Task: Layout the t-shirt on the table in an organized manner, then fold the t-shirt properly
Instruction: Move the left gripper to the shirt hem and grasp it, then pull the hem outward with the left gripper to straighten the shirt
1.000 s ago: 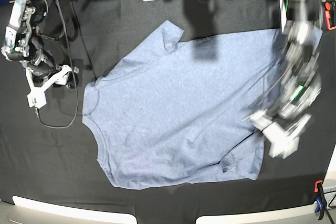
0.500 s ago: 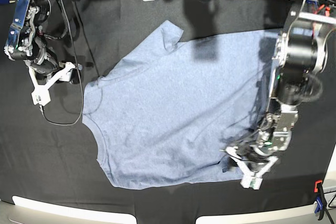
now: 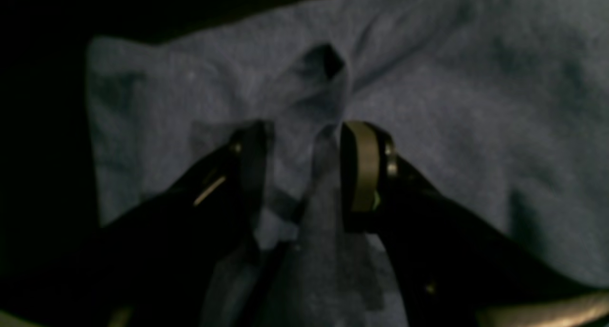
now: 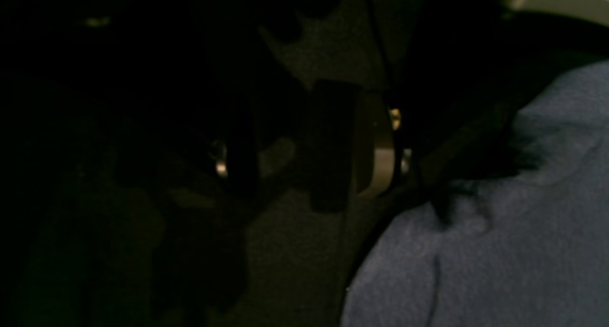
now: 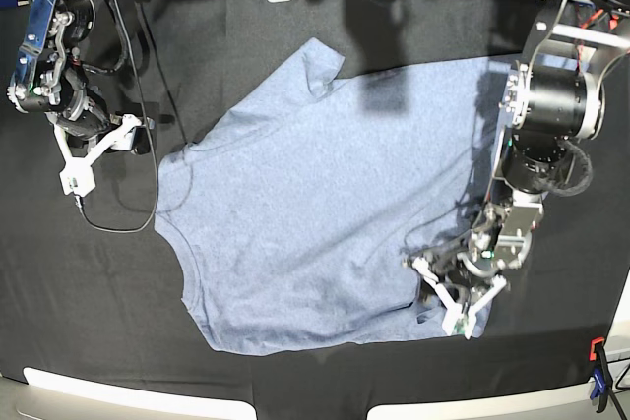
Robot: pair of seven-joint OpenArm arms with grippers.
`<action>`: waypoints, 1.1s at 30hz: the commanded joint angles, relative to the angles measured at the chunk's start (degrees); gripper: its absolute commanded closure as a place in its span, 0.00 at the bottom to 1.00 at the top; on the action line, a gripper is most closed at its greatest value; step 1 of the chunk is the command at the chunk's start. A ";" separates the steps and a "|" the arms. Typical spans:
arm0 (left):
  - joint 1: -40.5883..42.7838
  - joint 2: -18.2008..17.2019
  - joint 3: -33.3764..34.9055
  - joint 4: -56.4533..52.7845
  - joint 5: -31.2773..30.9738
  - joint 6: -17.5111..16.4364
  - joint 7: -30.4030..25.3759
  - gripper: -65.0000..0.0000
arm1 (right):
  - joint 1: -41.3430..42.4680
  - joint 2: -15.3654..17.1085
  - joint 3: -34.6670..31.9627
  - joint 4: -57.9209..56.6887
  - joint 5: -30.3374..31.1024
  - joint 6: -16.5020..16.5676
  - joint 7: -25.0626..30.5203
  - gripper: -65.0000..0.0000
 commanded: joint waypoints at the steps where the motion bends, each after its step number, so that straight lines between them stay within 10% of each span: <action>1: -2.38 -0.13 -0.11 0.42 -0.31 1.64 -1.55 0.67 | 0.76 0.81 0.31 1.09 0.83 0.44 0.57 0.52; 7: -2.43 -0.17 -0.11 -1.68 -0.31 2.19 -1.64 1.00 | 0.76 0.81 0.31 1.09 0.83 0.44 -0.13 0.52; 19: -5.81 -3.37 -0.11 0.02 -3.54 2.16 0.96 1.00 | 0.79 0.81 0.31 1.09 0.83 0.46 0.09 0.52; 23: -4.96 -3.65 -0.11 0.02 -3.32 1.03 0.96 0.70 | 0.79 0.81 0.31 1.09 0.83 0.44 0.09 0.52; 33: -2.21 -3.48 -0.11 -6.47 0.98 0.44 -6.21 0.71 | 0.79 0.81 0.31 1.09 0.85 0.44 -0.52 0.52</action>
